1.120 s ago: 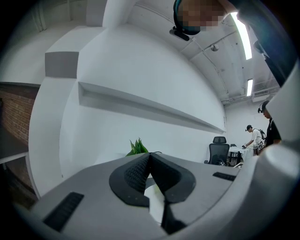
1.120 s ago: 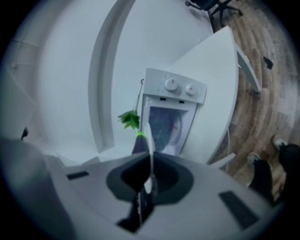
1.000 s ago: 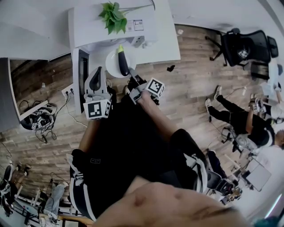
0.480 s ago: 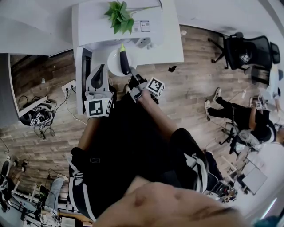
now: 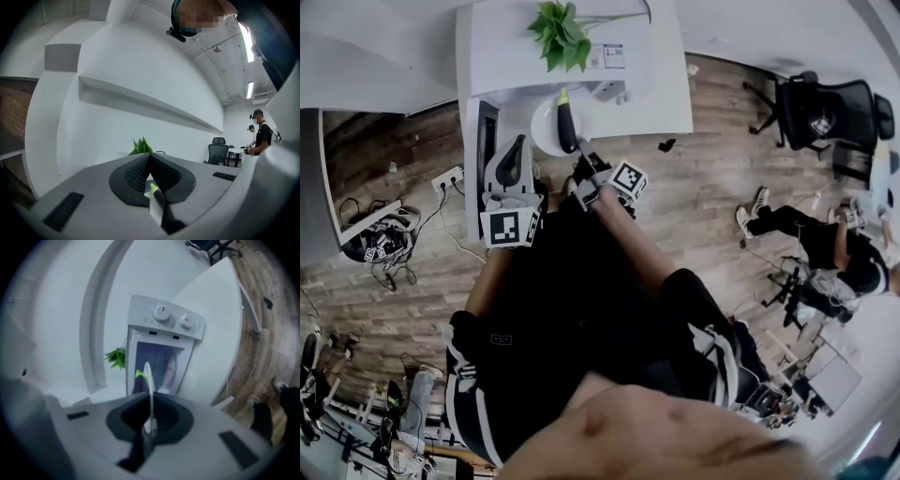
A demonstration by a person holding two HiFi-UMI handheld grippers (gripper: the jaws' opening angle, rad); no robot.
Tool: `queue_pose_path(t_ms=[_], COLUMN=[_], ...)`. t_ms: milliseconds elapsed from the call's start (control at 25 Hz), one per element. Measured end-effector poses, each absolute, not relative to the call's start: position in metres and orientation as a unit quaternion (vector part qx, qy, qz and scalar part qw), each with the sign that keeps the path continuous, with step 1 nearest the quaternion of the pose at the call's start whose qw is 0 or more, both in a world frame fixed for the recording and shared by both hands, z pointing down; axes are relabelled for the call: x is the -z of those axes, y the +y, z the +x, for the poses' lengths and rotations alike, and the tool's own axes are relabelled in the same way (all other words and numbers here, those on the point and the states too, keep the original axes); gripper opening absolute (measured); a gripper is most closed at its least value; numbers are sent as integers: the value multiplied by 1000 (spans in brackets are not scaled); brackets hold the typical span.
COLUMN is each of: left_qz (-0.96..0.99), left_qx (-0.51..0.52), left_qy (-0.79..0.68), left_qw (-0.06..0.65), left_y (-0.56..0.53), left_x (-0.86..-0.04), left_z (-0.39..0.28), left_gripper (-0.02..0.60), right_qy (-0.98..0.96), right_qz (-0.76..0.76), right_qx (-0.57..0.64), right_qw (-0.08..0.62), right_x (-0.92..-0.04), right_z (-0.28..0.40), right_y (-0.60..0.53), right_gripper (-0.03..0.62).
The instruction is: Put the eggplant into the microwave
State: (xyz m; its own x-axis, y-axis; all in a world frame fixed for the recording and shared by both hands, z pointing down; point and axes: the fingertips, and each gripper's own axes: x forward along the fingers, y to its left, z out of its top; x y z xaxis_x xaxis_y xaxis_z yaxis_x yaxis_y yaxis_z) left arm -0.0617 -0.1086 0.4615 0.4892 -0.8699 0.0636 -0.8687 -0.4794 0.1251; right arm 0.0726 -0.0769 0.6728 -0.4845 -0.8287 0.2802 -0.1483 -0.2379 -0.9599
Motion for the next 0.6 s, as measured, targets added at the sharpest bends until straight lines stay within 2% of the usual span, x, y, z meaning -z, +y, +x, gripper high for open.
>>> queue_pose_path(t_ms=[600], left_qz=[861], left_qx=[4], left_qy=[-503], left_qw=[75], left_y=[-111], left_x=[-460], left_z=[-63], left_gripper=[32], right_qy=[551], right_qz=[-457], right_qx=[649], right_qw=[257], right_x=[-701], right_z=[77], right_y=[-103], right_gripper=[38])
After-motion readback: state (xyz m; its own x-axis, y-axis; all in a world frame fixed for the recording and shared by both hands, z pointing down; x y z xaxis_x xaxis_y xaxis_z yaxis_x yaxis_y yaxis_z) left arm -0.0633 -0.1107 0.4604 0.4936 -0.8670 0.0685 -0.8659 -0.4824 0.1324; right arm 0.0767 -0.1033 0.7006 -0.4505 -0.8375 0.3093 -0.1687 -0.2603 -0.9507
